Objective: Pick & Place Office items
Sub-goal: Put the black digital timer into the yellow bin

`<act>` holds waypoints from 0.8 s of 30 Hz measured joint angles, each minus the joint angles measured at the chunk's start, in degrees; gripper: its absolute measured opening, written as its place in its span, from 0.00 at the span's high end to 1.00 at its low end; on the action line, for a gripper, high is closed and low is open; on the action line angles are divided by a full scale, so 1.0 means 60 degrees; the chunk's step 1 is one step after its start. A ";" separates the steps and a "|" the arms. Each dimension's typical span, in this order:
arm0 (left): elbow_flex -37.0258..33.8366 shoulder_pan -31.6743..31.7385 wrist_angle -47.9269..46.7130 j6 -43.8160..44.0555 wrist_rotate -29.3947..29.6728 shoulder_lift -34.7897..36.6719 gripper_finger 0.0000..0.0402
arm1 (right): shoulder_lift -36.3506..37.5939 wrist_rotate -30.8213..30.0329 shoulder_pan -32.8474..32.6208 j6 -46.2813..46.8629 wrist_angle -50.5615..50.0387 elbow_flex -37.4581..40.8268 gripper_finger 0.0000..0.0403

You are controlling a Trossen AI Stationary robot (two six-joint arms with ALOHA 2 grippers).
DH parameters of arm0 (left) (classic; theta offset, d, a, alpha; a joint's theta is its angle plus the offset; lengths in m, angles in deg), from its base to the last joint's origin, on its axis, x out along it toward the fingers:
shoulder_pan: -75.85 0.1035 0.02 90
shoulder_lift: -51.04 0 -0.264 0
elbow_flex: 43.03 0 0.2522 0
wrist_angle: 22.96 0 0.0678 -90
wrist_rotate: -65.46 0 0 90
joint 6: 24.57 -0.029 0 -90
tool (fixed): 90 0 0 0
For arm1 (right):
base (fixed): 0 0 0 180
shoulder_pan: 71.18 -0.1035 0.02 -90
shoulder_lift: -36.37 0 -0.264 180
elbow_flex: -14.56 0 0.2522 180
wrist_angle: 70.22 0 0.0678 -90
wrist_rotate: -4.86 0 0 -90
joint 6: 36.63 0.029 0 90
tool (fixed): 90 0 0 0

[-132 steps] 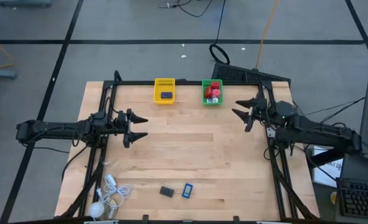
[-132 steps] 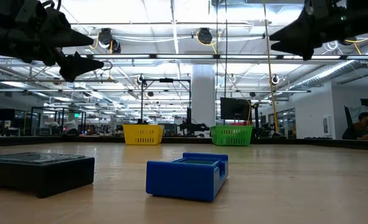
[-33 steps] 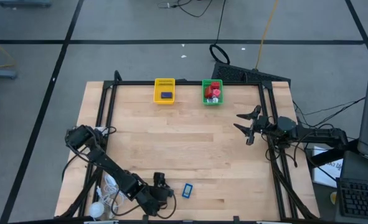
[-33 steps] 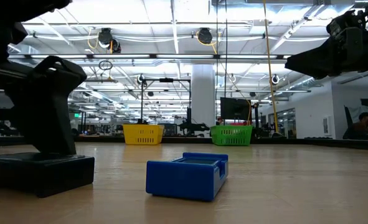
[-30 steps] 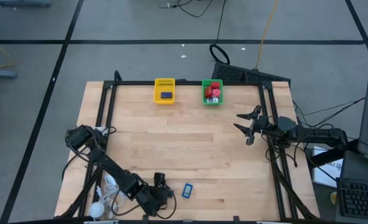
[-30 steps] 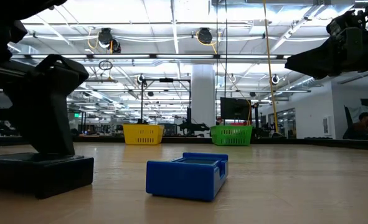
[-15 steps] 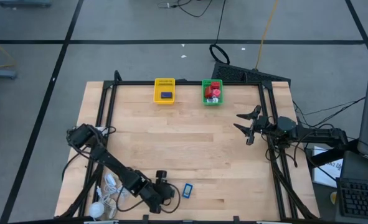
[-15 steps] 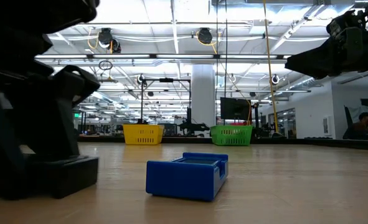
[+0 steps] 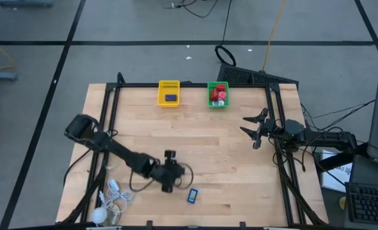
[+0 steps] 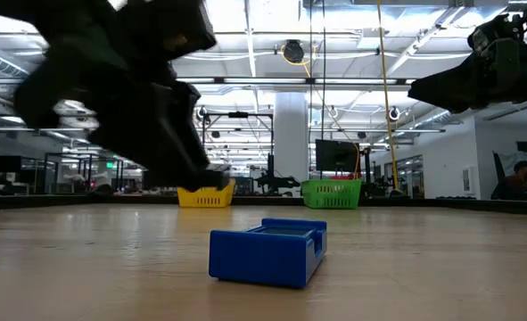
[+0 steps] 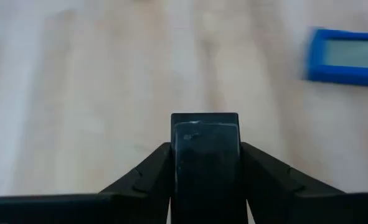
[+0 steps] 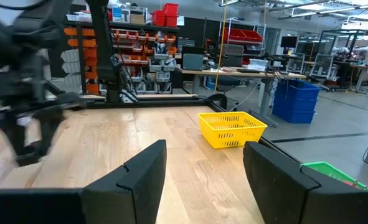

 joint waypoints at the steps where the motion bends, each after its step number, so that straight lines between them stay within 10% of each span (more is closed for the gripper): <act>1: -0.0224 0.0194 0.0299 -0.0128 -0.0036 0.0129 0.60 | 0.0000 0.0000 0.0000 -0.0001 -0.0008 0.0003 0.49; 14: -0.3917 0.2915 0.7616 -0.1277 -0.2056 0.1549 0.61 | -0.0002 0.0004 0.0000 -0.0001 -0.0007 -0.0001 0.49; 24: -0.4916 0.5580 1.0435 -0.1659 -0.3864 0.1945 0.61 | -0.0105 0.0000 0.0000 -0.0001 0.0014 -0.0001 0.49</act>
